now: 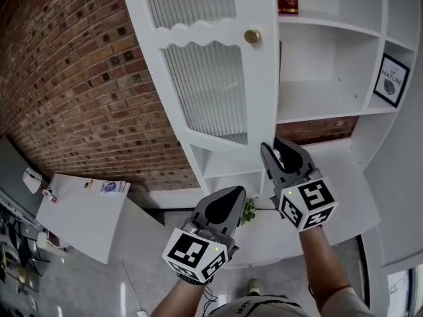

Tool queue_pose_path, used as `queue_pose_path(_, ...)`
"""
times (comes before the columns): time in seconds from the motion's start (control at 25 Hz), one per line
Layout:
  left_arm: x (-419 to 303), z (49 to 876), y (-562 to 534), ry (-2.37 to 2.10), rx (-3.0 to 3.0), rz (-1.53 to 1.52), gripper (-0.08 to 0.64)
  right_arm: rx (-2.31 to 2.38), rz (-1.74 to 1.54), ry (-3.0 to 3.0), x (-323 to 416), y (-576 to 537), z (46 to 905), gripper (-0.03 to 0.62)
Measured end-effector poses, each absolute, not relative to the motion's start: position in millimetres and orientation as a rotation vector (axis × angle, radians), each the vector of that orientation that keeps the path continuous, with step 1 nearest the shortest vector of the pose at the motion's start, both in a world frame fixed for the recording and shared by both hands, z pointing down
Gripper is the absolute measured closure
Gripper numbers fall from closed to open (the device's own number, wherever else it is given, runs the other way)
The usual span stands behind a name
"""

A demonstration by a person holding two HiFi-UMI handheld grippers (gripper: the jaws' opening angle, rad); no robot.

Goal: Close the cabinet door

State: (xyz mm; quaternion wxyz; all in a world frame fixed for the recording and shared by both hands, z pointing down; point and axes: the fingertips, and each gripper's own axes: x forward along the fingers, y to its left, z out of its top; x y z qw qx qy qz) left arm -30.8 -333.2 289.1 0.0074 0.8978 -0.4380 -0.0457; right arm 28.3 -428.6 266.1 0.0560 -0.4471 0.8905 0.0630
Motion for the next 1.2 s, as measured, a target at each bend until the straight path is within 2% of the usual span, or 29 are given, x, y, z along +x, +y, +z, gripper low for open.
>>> queue_pose_path(0.56, -14.3, 292.1, -383.1, -1.401, 2.804, -0.141, 0.549, -1.46, 0.321, 2.681, 47.6, -487.9, 268.9, 0.466)
queue_pose_path(1.2, 0.3, 302.6, -417.1, -1.383, 2.8, -0.126, 0.549, -1.531, 0.389, 2.674, 48.7, -530.8, 265.7, 0.466)
